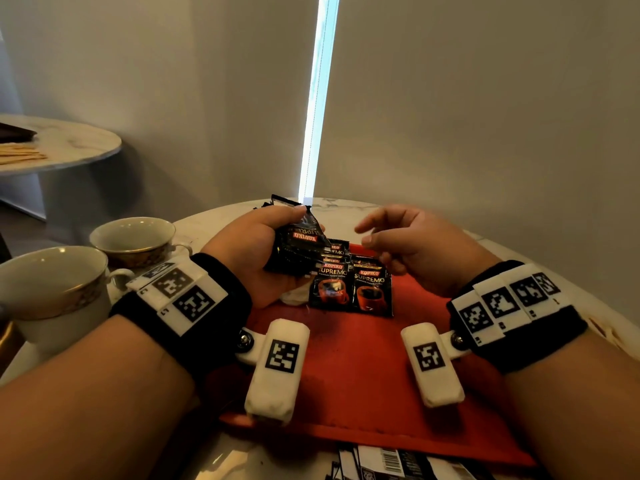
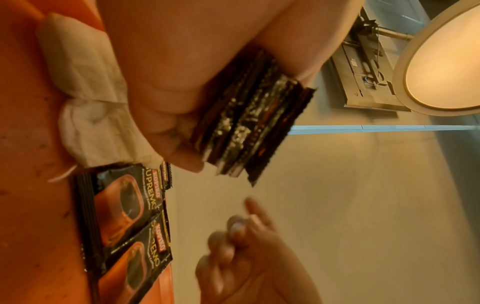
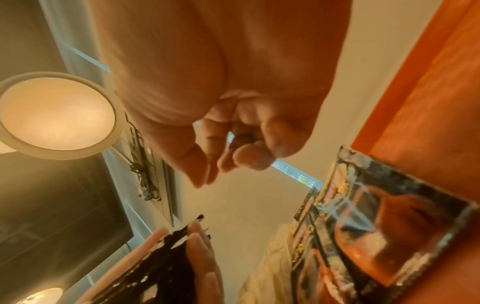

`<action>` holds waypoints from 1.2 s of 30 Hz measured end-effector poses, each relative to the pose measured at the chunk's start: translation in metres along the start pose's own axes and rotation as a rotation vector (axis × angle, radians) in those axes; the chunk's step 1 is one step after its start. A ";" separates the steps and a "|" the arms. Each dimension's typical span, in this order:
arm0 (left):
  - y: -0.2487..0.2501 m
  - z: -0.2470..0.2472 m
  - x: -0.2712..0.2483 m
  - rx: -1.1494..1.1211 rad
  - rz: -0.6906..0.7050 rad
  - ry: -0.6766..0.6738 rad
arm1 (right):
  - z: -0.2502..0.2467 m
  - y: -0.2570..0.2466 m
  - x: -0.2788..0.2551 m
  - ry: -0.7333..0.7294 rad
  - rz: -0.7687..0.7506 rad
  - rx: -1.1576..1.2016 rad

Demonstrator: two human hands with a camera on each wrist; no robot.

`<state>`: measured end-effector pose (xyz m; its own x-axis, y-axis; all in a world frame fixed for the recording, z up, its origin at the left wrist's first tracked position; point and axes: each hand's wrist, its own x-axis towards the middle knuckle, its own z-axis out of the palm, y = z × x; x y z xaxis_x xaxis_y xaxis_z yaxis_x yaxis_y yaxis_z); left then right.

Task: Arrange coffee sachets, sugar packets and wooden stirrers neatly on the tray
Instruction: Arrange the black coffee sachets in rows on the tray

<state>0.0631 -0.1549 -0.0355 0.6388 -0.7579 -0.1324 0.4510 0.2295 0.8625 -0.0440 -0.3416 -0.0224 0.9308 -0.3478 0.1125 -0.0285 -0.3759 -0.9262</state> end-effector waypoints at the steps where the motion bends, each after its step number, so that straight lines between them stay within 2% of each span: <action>1: 0.000 0.000 -0.001 -0.006 -0.013 -0.019 | 0.001 -0.003 -0.002 -0.040 -0.068 0.011; 4: 0.000 0.000 -0.003 -0.032 -0.016 -0.066 | 0.007 -0.016 -0.010 -0.118 -0.181 0.000; 11: 0.000 0.002 -0.006 0.011 -0.002 -0.107 | 0.018 -0.022 -0.013 -0.100 -0.302 -0.324; 16: 0.001 0.001 -0.006 0.000 -0.021 -0.109 | 0.018 -0.021 -0.014 -0.141 -0.311 -0.326; 20: 0.001 0.002 -0.007 0.004 -0.022 -0.106 | 0.022 -0.018 -0.011 -0.143 -0.338 -0.214; 30: 0.002 0.001 -0.004 0.004 -0.148 -0.015 | 0.023 -0.016 -0.009 0.105 -0.428 -0.037; 36: 0.005 -0.004 0.000 -0.039 -0.153 0.088 | 0.020 -0.002 0.002 0.308 -0.255 0.144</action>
<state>0.0675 -0.1517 -0.0334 0.6123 -0.7299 -0.3039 0.5699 0.1410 0.8096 -0.0351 -0.3245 -0.0278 0.7482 -0.5082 0.4265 0.2598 -0.3672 -0.8931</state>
